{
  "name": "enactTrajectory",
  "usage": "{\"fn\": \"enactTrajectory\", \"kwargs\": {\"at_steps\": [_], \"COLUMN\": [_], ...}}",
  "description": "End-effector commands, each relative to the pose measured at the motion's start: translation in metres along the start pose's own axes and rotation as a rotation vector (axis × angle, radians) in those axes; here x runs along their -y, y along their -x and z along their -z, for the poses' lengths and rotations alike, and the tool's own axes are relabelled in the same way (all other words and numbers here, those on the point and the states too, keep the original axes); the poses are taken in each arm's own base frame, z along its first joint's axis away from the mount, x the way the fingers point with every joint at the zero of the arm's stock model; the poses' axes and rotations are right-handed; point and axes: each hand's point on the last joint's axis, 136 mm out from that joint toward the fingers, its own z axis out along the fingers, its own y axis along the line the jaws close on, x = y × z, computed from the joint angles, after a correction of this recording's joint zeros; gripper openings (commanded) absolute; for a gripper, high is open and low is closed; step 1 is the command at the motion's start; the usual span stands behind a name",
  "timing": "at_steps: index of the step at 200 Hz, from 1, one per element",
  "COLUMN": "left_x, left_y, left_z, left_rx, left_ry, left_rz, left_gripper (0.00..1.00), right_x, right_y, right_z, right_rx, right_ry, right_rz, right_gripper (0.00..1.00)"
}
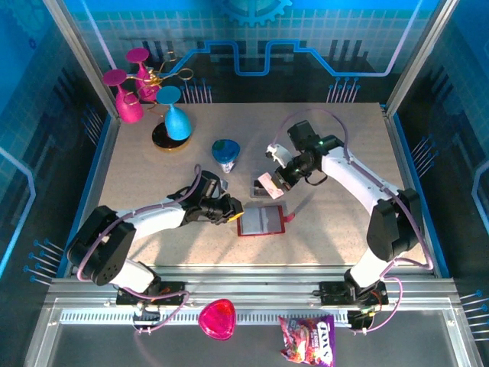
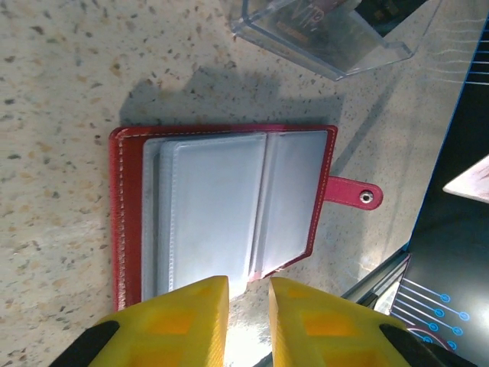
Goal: Take the credit cards out of the card holder
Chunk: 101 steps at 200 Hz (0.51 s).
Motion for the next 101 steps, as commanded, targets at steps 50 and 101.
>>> {"fn": "enactTrajectory", "kwargs": {"at_steps": [50, 101], "left_x": [-0.008, -0.009], "left_y": [0.0, 0.002], "left_z": [0.006, 0.011], "left_rx": [0.015, 0.025], "left_ry": [0.008, 0.009], "left_rz": [0.0, 0.005], "left_gripper": [0.21, 0.21], "right_x": [0.016, 0.034], "right_y": [0.002, 0.016], "right_z": [-0.006, -0.013], "right_rx": [-0.22, -0.311], "right_ry": [-0.022, -0.04], "right_rz": [0.403, 0.483], "right_gripper": [0.0, 0.0]}}
